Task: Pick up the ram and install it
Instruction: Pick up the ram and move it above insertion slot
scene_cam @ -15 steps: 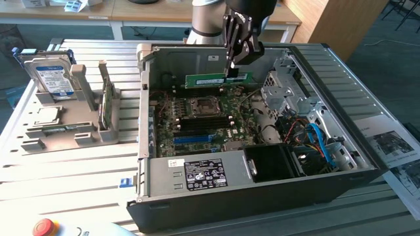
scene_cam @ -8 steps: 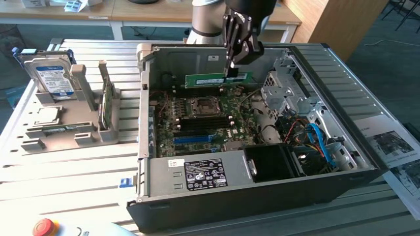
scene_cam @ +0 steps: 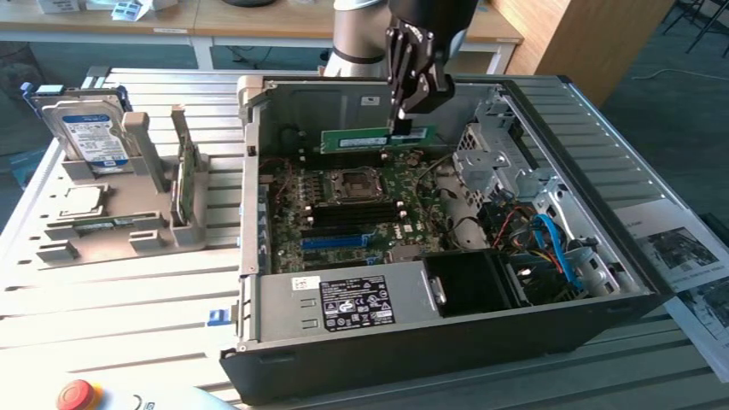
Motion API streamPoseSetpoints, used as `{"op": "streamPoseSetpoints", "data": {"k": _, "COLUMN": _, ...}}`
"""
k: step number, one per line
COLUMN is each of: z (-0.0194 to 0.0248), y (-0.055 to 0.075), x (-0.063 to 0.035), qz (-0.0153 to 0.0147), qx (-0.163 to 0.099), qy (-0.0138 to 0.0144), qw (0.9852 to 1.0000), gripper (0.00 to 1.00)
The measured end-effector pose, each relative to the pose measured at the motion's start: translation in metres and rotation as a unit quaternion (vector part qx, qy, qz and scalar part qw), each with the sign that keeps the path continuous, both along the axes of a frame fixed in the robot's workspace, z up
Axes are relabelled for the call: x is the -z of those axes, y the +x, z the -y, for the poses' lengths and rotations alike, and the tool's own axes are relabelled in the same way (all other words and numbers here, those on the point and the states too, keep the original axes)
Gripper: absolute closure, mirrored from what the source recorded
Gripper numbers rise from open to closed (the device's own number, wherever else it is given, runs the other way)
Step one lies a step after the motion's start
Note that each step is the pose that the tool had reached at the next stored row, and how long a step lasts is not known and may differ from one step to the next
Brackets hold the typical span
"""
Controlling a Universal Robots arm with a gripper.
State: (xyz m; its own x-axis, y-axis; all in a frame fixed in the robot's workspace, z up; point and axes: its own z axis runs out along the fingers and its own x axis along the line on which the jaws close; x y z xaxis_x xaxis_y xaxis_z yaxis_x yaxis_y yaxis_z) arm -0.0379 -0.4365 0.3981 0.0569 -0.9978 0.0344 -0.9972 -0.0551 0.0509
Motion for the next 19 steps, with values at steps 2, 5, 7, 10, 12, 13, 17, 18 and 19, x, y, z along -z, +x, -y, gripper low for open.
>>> {"op": "streamPoseSetpoints", "data": {"k": 2, "z": -0.0002, "y": 0.0, "x": 0.002, "qz": 0.0, "qx": 0.0, "qy": -0.0001, "qw": 1.0, "gripper": 0.88}}
{"op": "streamPoseSetpoints", "data": {"k": 5, "z": -0.0003, "y": 0.0, "x": 0.0054, "qz": 0.0, "qx": 0.001, "qy": 0.0, "qw": 1.0, "gripper": 0.88}}
{"op": "streamPoseSetpoints", "data": {"k": 7, "z": -0.0003, "y": 0.0, "x": 0.0066, "qz": 0.0, "qx": 0.001, "qy": -0.0001, "qw": 1.0, "gripper": 0.88}}
{"op": "streamPoseSetpoints", "data": {"k": 10, "z": -0.0003, "y": 0.0, "x": 0.0067, "qz": 0.0, "qx": 0.001, "qy": -0.0001, "qw": 1.0, "gripper": 0.88}}
{"op": "streamPoseSetpoints", "data": {"k": 12, "z": -0.0003, "y": 0.0, "x": 0.0068, "qz": 0.0, "qx": 0.001, "qy": 0.0, "qw": 1.0, "gripper": 0.88}}
{"op": "streamPoseSetpoints", "data": {"k": 13, "z": -0.0003, "y": 0.0, "x": 0.007, "qz": 0.0, "qx": 0.001, "qy": 0.0, "qw": 1.0, "gripper": 0.88}}
{"op": "streamPoseSetpoints", "data": {"k": 17, "z": -0.0003, "y": 0.0, "x": 0.0108, "qz": 0.0002, "qx": 0.001, "qy": 0.0, "qw": 1.0, "gripper": 0.88}}
{"op": "streamPoseSetpoints", "data": {"k": 18, "z": -0.0003, "y": 0.0, "x": 0.0124, "qz": 0.0002, "qx": 0.001, "qy": 0.0, "qw": 1.0, "gripper": 0.88}}
{"op": "streamPoseSetpoints", "data": {"k": 19, "z": -0.0003, "y": 0.0, "x": 0.0141, "qz": 0.0002, "qx": 0.001, "qy": 0.0, "qw": 1.0, "gripper": 0.88}}
